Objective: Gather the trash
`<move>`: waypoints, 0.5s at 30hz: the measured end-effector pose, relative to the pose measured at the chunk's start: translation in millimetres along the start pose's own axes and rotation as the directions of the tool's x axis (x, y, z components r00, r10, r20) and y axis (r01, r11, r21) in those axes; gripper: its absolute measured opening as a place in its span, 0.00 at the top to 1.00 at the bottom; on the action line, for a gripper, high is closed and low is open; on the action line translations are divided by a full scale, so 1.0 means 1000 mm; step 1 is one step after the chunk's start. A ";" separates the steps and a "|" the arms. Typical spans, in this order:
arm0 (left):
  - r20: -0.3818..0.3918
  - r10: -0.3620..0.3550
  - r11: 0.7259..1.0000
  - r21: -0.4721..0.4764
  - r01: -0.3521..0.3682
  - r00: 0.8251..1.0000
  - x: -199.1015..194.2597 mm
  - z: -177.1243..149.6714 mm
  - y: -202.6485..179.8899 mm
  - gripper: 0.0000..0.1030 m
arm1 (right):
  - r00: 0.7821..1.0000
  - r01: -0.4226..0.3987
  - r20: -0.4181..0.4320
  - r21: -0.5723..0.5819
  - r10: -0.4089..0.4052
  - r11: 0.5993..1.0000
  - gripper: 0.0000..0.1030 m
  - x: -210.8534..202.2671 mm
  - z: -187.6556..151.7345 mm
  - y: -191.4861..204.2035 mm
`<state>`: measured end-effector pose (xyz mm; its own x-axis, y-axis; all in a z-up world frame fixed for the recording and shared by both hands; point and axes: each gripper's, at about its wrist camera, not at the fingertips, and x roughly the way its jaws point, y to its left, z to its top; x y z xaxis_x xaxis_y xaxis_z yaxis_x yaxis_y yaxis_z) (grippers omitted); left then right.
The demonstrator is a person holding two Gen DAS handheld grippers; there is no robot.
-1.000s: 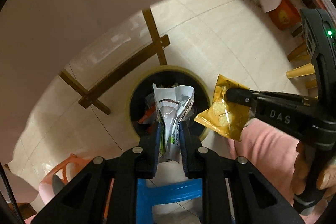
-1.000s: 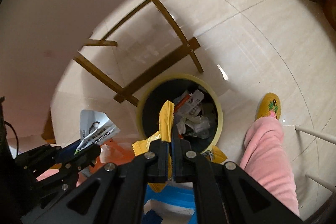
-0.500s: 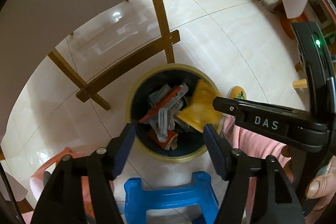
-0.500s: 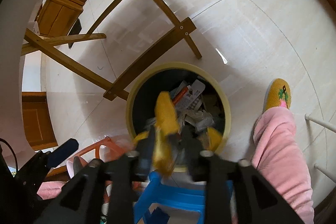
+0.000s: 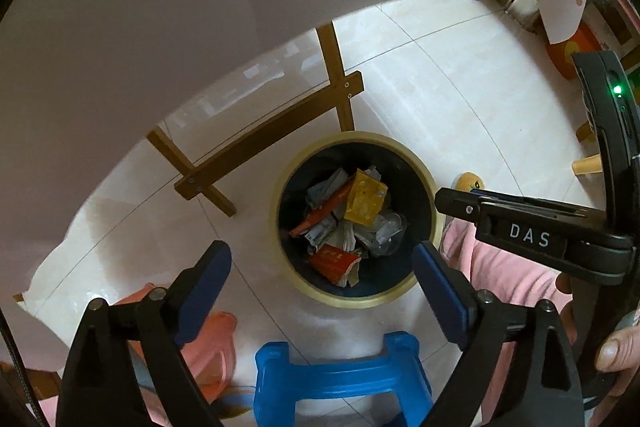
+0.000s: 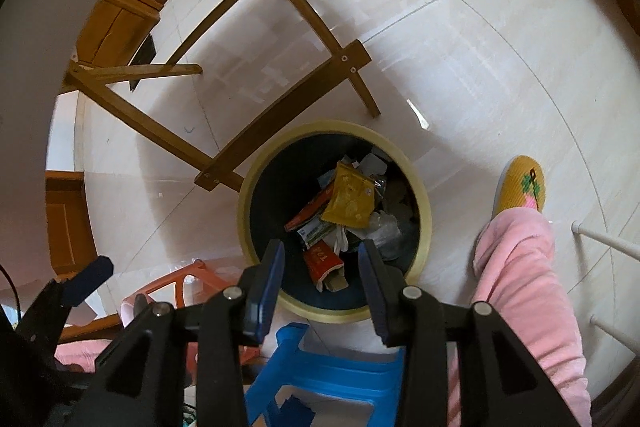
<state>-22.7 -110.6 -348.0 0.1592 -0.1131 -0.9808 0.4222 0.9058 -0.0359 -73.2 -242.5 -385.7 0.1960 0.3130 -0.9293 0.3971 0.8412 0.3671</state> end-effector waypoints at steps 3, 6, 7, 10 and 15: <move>0.011 -0.003 1.000 -0.019 0.003 1.000 -0.016 -0.002 0.004 0.11 | 1.000 -0.003 0.011 -0.022 0.003 1.000 0.62 -0.009 -0.003 0.005; 0.025 -0.011 0.999 -0.031 0.012 1.000 -0.033 -0.004 0.006 0.11 | 1.000 0.000 0.022 -0.047 0.001 0.999 0.62 -0.020 -0.007 0.012; 0.031 -0.014 0.999 -0.031 0.015 0.999 -0.040 -0.004 0.006 0.11 | 1.000 0.002 0.028 -0.059 0.000 0.998 0.62 -0.025 -0.009 0.015; 0.053 -0.016 1.000 -0.020 0.017 0.998 -0.060 -0.006 0.004 0.11 | 0.999 -0.002 0.036 -0.079 0.004 0.997 0.62 -0.036 -0.014 0.022; 0.106 -0.026 0.999 -0.024 0.029 0.994 -0.099 -0.005 0.001 0.11 | 0.999 -0.006 0.052 -0.109 0.012 0.994 0.62 -0.058 -0.024 0.033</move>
<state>-42.7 -96.4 -251.9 0.2419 -0.1796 -0.9535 0.4053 0.9116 -0.0689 -92.8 -222.2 -321.0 0.2472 0.2996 -0.9215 0.2957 0.8823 0.3662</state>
